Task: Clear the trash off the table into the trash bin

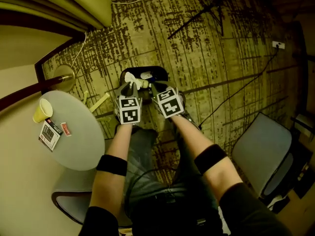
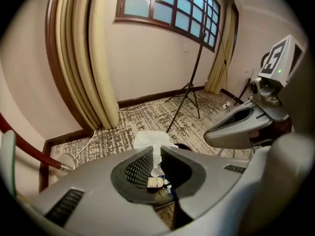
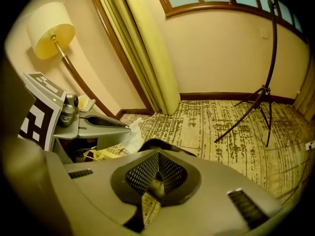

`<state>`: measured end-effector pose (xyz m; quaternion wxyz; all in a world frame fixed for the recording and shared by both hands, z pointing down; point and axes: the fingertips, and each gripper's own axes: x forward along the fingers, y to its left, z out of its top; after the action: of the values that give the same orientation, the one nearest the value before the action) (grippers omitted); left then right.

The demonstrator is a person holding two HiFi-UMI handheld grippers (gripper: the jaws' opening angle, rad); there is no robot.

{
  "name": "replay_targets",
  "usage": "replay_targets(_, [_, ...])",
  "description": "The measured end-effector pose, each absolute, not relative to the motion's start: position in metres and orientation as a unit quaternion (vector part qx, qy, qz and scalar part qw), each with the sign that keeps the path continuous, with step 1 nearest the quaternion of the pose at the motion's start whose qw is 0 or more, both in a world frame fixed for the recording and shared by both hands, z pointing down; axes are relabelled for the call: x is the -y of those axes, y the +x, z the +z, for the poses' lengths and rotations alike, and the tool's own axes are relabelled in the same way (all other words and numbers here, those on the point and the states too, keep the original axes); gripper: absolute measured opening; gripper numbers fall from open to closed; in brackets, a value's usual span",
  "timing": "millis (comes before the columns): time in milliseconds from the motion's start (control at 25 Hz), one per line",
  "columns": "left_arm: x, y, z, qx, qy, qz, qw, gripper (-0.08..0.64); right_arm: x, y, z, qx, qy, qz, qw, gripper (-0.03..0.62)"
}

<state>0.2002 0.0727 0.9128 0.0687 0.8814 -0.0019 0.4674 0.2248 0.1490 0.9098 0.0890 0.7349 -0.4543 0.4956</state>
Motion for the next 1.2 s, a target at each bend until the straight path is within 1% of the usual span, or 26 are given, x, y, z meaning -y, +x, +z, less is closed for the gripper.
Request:
replay_targets(320, [-0.066,0.201,1.028,0.013,0.866,0.492,0.089,0.043,-0.135,0.222,1.01,0.459,0.72,0.511,0.094,0.001])
replay_targets(600, [-0.056,0.197,1.091,0.023,0.861,0.498,0.099,0.044,-0.137,0.219,1.065,0.457,0.717,0.517,0.097,0.001])
replay_targets(680, [-0.054,0.198,1.1,0.024,0.86,0.498,0.11,0.06,-0.137,0.219,1.07,0.459,0.716,0.516,0.1,0.001])
replay_targets(760, [-0.054,0.197,1.106,0.025,0.857,0.501,0.117,0.126,-0.139,0.218,1.073,0.461,0.714,0.518,0.102,0.001])
replay_targets(800, [-0.057,0.196,1.106,0.025,0.855,0.503,0.121,0.14,-0.141,0.218,1.074,0.461,0.713,0.518,0.103,0.001])
replay_targets(920, [-0.063,0.195,1.105,0.022,0.853,0.506,0.127,0.14,-0.146,0.219,1.074,0.46,0.712,0.519,0.107,0.001])
replay_targets(1000, [-0.066,0.192,1.103,0.018,0.852,0.509,0.126,0.169,-0.148,0.22,1.07,0.459,0.712,0.52,0.109,0.001])
replay_targets(1200, [-0.07,0.187,1.075,0.013,0.853,0.506,0.125,0.167,-0.149,0.219,1.043,0.462,0.711,0.518,0.112,0.001])
